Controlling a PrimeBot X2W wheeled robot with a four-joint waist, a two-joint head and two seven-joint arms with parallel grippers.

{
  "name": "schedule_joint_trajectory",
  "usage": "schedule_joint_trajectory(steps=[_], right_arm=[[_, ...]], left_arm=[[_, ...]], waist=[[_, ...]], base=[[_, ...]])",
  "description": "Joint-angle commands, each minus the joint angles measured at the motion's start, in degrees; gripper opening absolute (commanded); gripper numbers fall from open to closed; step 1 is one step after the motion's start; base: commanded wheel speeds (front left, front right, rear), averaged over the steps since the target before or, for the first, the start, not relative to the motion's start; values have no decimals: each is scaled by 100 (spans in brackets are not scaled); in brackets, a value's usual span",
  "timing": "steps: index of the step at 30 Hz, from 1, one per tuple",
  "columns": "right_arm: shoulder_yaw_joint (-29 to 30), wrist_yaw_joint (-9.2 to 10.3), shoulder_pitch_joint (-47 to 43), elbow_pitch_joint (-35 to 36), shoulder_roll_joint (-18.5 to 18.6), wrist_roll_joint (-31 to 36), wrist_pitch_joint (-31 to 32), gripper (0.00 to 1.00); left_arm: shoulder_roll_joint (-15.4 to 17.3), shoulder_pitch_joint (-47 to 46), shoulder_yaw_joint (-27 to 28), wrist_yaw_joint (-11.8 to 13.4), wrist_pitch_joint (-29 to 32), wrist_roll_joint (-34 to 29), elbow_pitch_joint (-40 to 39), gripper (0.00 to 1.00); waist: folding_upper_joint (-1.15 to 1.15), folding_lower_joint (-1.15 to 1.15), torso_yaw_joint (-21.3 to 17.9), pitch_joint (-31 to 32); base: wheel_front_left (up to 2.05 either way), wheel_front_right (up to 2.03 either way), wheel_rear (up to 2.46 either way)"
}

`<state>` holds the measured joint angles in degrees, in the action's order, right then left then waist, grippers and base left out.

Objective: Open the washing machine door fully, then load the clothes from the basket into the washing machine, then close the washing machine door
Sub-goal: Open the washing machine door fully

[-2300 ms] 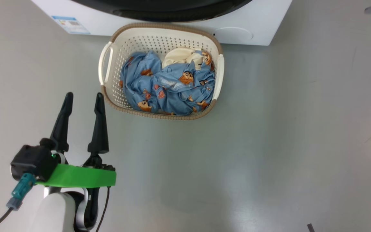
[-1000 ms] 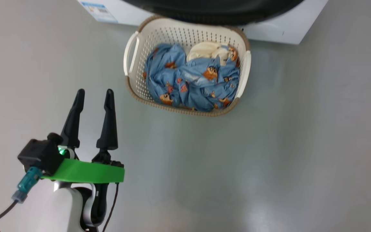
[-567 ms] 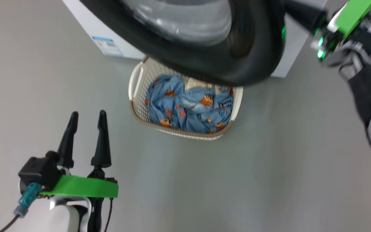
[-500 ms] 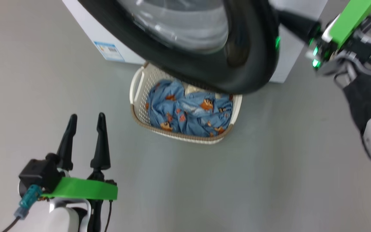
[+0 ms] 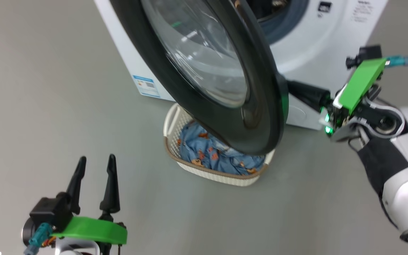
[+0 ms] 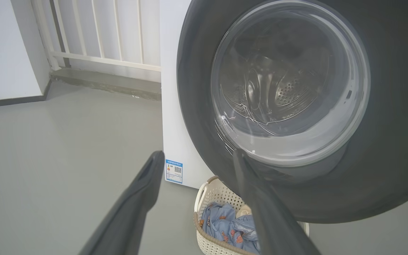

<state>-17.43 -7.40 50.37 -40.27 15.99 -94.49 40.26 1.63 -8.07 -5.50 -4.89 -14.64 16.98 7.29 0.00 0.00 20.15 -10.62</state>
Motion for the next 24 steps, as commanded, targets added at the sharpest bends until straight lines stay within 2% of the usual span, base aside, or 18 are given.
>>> schedule_joint_trajectory(steps=[1,16,24], right_arm=[[-55,-9,-167,192,-175,-108,64,0],[-28,-9,-931,640,-419,-178,179,0],[-100,-9,-964,658,-581,-127,255,0]], left_arm=[[126,1,207,-30,-36,-84,-79,100],[240,132,189,-57,-36,-129,163,100],[275,164,238,-20,-36,-103,111,100]], waist=[[0,0,274,269],[0,0,983,594],[0,0,1093,621]], base=[[0,0,0],[0,0,0],[0,0,0]])
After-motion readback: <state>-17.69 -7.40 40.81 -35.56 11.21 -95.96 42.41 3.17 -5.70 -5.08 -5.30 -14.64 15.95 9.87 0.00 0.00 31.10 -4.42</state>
